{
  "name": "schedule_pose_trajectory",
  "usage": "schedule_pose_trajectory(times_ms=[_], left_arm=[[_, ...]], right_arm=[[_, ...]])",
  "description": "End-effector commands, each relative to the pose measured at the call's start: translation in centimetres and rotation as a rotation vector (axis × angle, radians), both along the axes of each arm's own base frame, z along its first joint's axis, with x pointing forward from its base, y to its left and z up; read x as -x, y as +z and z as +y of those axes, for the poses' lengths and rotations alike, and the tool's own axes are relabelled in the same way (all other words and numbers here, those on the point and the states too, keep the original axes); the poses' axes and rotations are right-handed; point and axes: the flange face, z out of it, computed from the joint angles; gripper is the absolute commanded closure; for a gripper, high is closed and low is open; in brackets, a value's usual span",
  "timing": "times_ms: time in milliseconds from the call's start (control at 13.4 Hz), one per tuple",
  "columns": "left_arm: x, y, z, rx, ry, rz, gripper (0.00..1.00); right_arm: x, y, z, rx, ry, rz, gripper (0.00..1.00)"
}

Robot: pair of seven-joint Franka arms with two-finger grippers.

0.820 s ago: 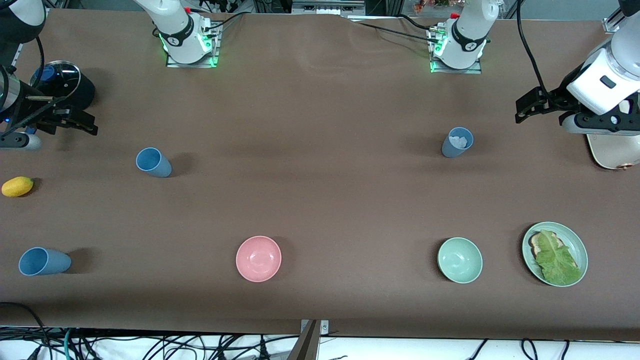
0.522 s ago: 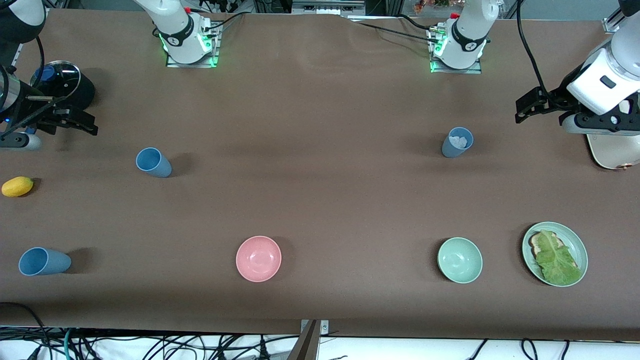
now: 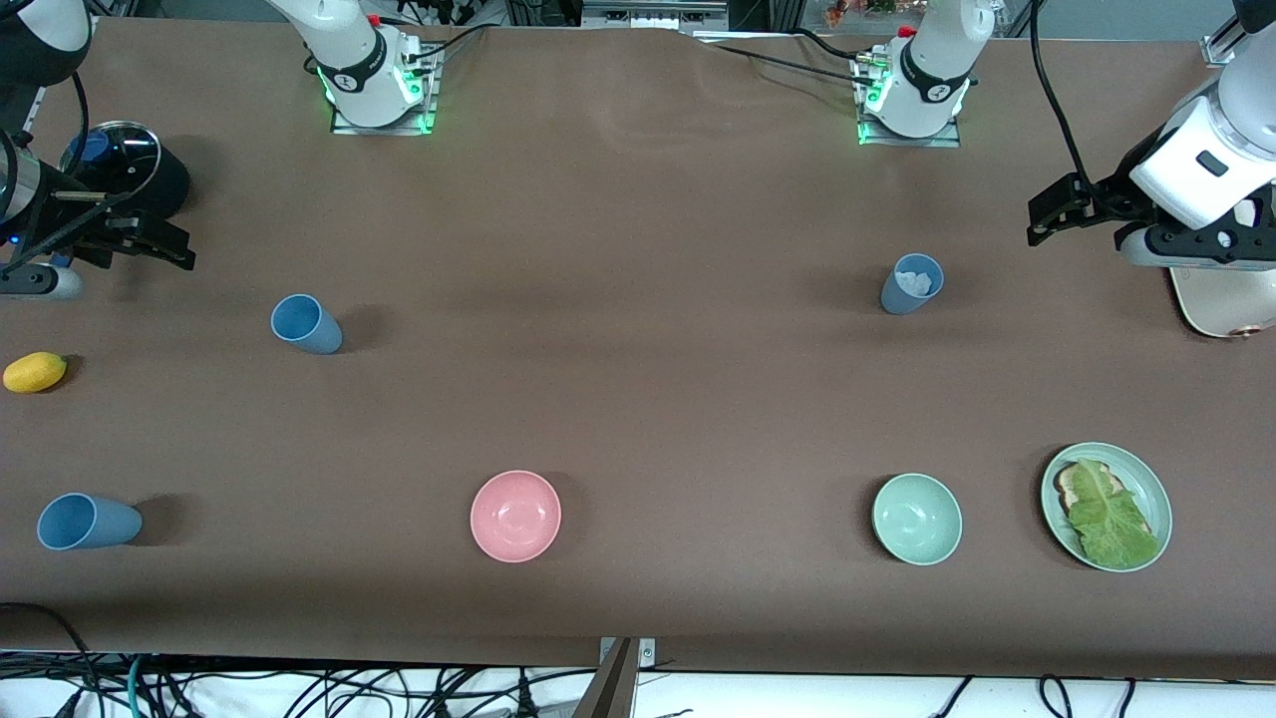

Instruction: Stack blue cups with both arms

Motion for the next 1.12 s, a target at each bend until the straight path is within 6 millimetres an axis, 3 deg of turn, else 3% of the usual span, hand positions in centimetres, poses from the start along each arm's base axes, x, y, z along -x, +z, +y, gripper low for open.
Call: schedule_pose_trajectory(times_ms=[0,1043], left_arm=[[-0.3,0.6,0.1,-0.009,-0.006,0.005,0.0],[-1.1,-1.5,0.9,-0.006,-0.02,0.044,0.0]], right_arm=[[0.1,0.2,0.1,-0.016,-0.003,-0.007,0.0],[0.1,0.2,0.1,-0.016,-0.003,-0.007,0.0]])
